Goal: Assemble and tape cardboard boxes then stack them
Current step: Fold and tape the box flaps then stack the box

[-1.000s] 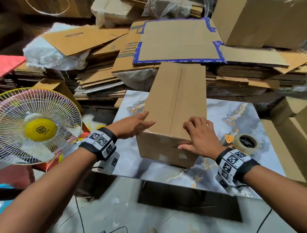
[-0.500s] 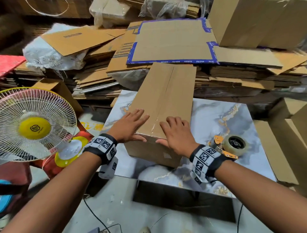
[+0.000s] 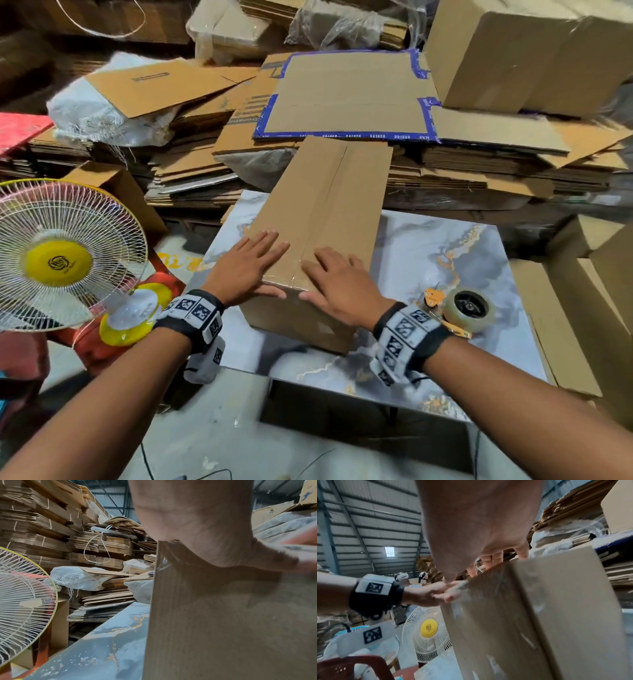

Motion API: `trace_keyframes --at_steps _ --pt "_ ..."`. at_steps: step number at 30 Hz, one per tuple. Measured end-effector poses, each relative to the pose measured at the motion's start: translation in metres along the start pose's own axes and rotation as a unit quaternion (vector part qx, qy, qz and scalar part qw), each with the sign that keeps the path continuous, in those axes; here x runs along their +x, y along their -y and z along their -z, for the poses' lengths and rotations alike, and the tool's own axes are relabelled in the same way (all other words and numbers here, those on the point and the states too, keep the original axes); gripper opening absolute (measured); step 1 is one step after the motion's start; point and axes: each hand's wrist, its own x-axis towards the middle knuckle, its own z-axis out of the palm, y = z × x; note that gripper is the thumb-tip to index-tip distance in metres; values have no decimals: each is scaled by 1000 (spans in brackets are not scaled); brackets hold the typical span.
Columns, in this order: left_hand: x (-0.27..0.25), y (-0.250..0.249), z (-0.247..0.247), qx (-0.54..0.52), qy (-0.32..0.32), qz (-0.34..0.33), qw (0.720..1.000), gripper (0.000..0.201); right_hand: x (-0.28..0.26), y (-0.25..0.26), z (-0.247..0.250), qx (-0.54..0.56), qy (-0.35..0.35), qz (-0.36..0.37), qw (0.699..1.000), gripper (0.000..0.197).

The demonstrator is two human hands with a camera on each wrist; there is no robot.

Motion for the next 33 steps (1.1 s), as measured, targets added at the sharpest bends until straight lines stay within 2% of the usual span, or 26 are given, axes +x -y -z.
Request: trace_keyframes --at_steps 4,7,10,12,14,18,23,26,29,33 --pt "-1 5 -4 0 -8 -11 1000 110 10 10 -12 -42 53 3 998 63" --pt "0 7 -4 -18 -7 -22 1000 107 2 -7 -13 -56 61 48 995 62" --pt "-1 6 -3 -79 -31 -3 996 105 -10 -26 -14 -54 66 55 995 62" --pt "-7 8 -6 -208 -48 61 975 102 -19 -38 -14 -49 47 66 996 62" --pt "-13 10 -9 -331 -44 108 936 104 -30 -50 -13 -38 47 70 996 67" --pt "-14 18 -6 -394 -8 96 914 104 -39 -57 -14 -12 41 58 997 67" --pt "-10 41 7 -359 94 90 924 106 -39 -51 -10 -9 54 47 997 64" --pt "-6 44 16 -313 131 91 936 105 -35 -47 3 -22 132 46 990 60" --pt "-5 48 27 -288 160 83 940 102 -27 -39 28 -30 241 32 969 88" --pt "-1 51 34 -224 207 68 950 105 -19 -38 44 -27 279 14 960 106"
